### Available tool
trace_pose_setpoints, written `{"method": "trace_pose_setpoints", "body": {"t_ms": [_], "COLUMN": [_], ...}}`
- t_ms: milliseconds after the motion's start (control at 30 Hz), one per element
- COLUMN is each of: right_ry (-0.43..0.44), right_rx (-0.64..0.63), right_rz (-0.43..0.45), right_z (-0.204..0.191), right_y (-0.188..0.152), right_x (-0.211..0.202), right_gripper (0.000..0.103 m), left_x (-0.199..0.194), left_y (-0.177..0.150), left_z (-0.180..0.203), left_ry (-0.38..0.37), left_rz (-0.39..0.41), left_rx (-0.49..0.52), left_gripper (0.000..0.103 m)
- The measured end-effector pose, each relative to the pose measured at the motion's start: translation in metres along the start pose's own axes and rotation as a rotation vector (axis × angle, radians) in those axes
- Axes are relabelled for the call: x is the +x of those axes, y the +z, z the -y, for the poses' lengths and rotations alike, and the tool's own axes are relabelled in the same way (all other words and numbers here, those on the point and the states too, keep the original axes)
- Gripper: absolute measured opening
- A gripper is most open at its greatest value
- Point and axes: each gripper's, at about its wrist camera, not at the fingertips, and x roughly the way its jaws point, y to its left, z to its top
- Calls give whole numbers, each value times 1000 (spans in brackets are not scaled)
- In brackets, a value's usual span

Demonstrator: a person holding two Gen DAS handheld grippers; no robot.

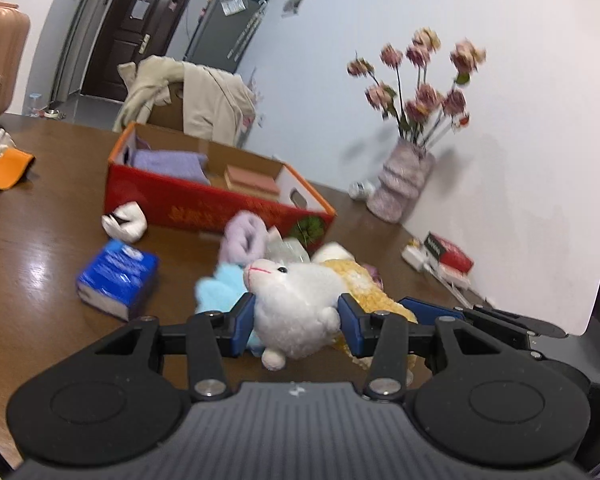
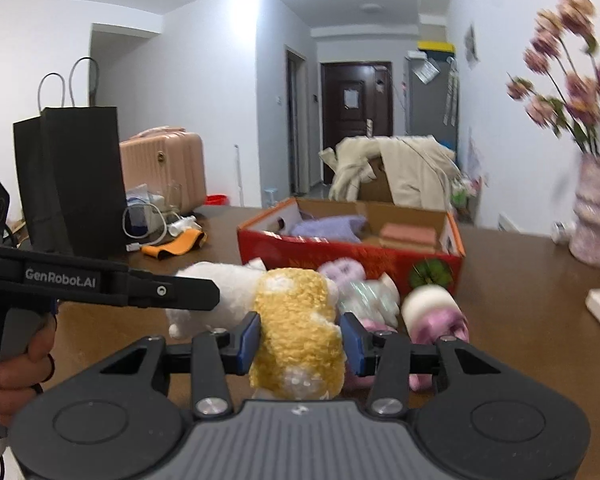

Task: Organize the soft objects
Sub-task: 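Carry the plush toy into the box and open the right gripper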

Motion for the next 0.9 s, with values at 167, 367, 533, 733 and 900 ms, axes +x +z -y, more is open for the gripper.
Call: {"method": "trace_pose_setpoints", "body": {"t_ms": [167,367,533,733,900], "right_ry": [-16,-12,28,42,39], "right_rx": [28,36,86,111,112], "right_rz": [-73,-95,-110,-112,-48], "right_z": [12,17,27,27,26], "right_y": [-31,-53,-55,-57,-41], "right_x": [-4,-4,5,10,-2], "right_gripper": [43,44,48,45,44], "left_x": [18,34,38,38,29], "left_y": [-25,-40,-41,-39,-21], "left_z": [2,-3,-10,-11,-3], "left_ry": [-4,27,45,38,7], "left_rz": [-89,-144,-155,-147,-82], "left_rx": [-15,-11,-27,-31,-22], "left_gripper": [45,45,45,42,42]}}
